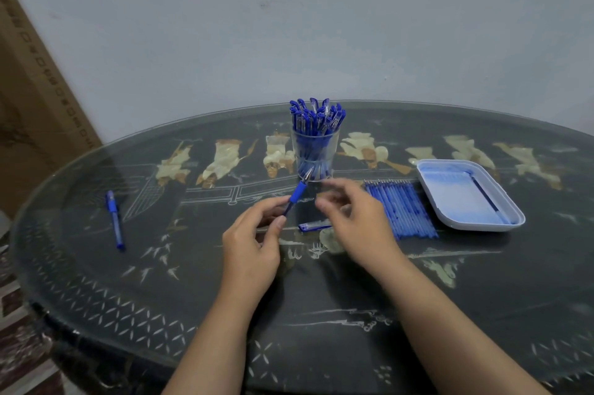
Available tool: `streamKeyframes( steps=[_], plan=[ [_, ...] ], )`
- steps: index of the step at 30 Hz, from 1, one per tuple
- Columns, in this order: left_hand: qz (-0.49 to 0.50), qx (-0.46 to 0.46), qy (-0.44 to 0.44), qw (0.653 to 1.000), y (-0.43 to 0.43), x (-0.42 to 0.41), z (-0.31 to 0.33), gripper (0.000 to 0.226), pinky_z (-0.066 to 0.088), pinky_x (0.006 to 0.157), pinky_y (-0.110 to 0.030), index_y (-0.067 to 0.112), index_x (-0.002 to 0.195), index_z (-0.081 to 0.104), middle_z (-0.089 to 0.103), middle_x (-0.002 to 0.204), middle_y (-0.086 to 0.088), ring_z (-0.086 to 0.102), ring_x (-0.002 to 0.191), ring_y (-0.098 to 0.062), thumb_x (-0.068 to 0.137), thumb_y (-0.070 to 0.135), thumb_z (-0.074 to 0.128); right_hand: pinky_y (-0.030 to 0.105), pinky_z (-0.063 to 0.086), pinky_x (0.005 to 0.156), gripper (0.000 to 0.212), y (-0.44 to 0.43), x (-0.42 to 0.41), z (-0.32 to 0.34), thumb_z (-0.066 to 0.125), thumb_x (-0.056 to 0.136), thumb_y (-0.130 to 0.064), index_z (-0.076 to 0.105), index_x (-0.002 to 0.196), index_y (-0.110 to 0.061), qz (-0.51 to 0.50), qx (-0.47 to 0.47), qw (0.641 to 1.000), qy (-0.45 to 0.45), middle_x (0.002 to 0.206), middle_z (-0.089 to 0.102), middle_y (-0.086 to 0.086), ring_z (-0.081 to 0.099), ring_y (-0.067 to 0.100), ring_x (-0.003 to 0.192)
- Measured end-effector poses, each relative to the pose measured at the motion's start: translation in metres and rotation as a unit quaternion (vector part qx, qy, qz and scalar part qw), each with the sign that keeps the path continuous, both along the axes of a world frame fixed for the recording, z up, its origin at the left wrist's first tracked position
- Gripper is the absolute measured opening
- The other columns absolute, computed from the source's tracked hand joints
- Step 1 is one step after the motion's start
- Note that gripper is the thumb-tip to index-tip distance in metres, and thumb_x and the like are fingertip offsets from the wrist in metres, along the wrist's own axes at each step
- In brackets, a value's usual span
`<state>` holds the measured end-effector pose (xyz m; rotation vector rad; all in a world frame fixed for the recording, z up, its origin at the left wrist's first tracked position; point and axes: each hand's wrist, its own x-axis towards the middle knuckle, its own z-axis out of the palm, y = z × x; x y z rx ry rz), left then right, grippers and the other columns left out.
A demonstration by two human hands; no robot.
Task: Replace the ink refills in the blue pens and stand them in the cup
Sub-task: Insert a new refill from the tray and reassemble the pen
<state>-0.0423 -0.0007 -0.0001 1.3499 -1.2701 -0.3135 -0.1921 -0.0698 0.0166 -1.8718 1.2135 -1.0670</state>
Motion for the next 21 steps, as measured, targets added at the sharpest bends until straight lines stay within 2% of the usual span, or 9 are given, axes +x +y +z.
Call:
streamKeyframes(
  steps=[1, 3, 6, 8, 11, 13, 15, 17, 21],
  plan=[
    [0.000, 0.002, 0.006, 1.000, 0.000, 0.000, 0.000, 0.046, 0.046, 0.077, -0.006, 0.034, 0.104, 0.067, 0.071, 0.096, 0.009, 0.065, 0.091, 0.000, 0.086, -0.008, 0.063, 0.019, 0.045, 0.089, 0.042, -0.002, 0.000, -0.008, 0.068, 0.089, -0.024, 0.056, 0.129, -0.027, 0.014, -0.038, 0.995, 0.091, 0.106, 0.064, -0.011, 0.057, 0.003, 0.102],
    [0.000, 0.009, 0.017, 1.000, -0.001, 0.000, -0.001, 0.045, 0.046, 0.079, -0.007, 0.033, 0.105, 0.068, 0.071, 0.097, 0.008, 0.066, 0.092, -0.001, 0.086, -0.007, 0.063, 0.031, 0.045, 0.097, 0.047, -0.004, 0.003, -0.024, 0.069, 0.087, -0.022, 0.056, 0.132, -0.025, 0.049, -0.111, 0.971, 0.206, 0.111, 0.064, -0.005, 0.053, 0.014, 0.109],
    [0.004, 0.016, 0.023, 1.000, -0.001, 0.001, -0.001, 0.043, 0.047, 0.079, -0.008, 0.032, 0.106, 0.069, 0.071, 0.095, 0.008, 0.066, 0.091, -0.003, 0.086, -0.006, 0.063, 0.045, 0.049, 0.089, 0.030, -0.003, 0.008, -0.032, 0.066, 0.087, -0.008, 0.069, 0.116, -0.011, 0.052, -0.201, 0.947, 0.247, 0.101, 0.066, 0.007, 0.056, 0.029, 0.100],
    [0.006, 0.016, 0.029, 0.999, -0.001, 0.000, -0.001, 0.044, 0.048, 0.079, -0.010, 0.033, 0.105, 0.069, 0.071, 0.092, 0.008, 0.066, 0.089, -0.004, 0.085, -0.007, 0.064, 0.041, 0.051, 0.090, 0.030, -0.005, 0.008, -0.028, 0.065, 0.087, -0.003, 0.068, 0.116, -0.008, 0.022, -0.205, 0.960, 0.189, 0.101, 0.067, 0.009, 0.060, 0.028, 0.098],
    [-0.004, 0.021, 0.046, 0.999, 0.000, 0.000, -0.001, 0.047, 0.049, 0.077, -0.010, 0.037, 0.102, 0.068, 0.071, 0.089, 0.008, 0.067, 0.085, -0.003, 0.084, -0.006, 0.066, 0.015, 0.049, 0.083, 0.040, -0.006, -0.001, -0.005, 0.062, 0.090, -0.002, 0.063, 0.125, -0.020, -0.045, -0.090, 0.994, 0.031, 0.097, 0.066, 0.001, 0.064, 0.008, 0.089],
    [-0.018, 0.024, 0.053, 0.998, 0.001, -0.001, 0.000, 0.045, 0.049, 0.075, -0.009, 0.034, 0.102, 0.069, 0.072, 0.088, 0.009, 0.067, 0.083, -0.002, 0.083, -0.007, 0.068, 0.021, 0.055, 0.078, 0.037, -0.003, -0.006, 0.017, 0.061, 0.091, -0.001, 0.062, 0.117, -0.027, -0.041, 0.002, 0.992, -0.123, 0.091, 0.065, 0.004, 0.069, 0.006, 0.079],
    [-0.034, 0.028, 0.066, 0.997, 0.002, -0.002, 0.001, 0.043, 0.049, 0.074, -0.009, 0.030, 0.102, 0.071, 0.073, 0.088, 0.009, 0.068, 0.083, -0.002, 0.082, -0.008, 0.068, 0.030, 0.059, 0.075, 0.029, 0.004, -0.010, 0.038, 0.061, 0.091, 0.002, 0.063, 0.107, -0.022, -0.018, 0.054, 0.963, -0.264, 0.092, 0.066, 0.010, 0.073, 0.019, 0.079],
    [-0.047, 0.029, 0.077, 0.996, 0.002, -0.002, 0.001, 0.042, 0.050, 0.076, -0.011, 0.028, 0.102, 0.073, 0.074, 0.090, 0.006, 0.069, 0.084, -0.003, 0.082, -0.009, 0.068, 0.034, 0.060, 0.076, 0.025, 0.012, -0.012, 0.053, 0.064, 0.089, 0.001, 0.066, 0.104, -0.019, 0.005, 0.056, 0.947, -0.315, 0.093, 0.070, 0.013, 0.073, 0.026, 0.083],
    [-0.055, 0.025, 0.076, 0.995, 0.000, -0.002, -0.002, 0.041, 0.053, 0.080, -0.017, 0.028, 0.100, 0.074, 0.075, 0.092, 0.008, 0.071, 0.086, -0.008, 0.081, -0.008, 0.069, 0.037, 0.059, 0.079, 0.024, 0.019, -0.010, 0.060, 0.070, 0.087, -0.004, 0.067, 0.104, -0.021, 0.001, 0.024, 0.954, -0.299, 0.088, 0.073, 0.011, 0.073, 0.020, 0.083]
  ],
)
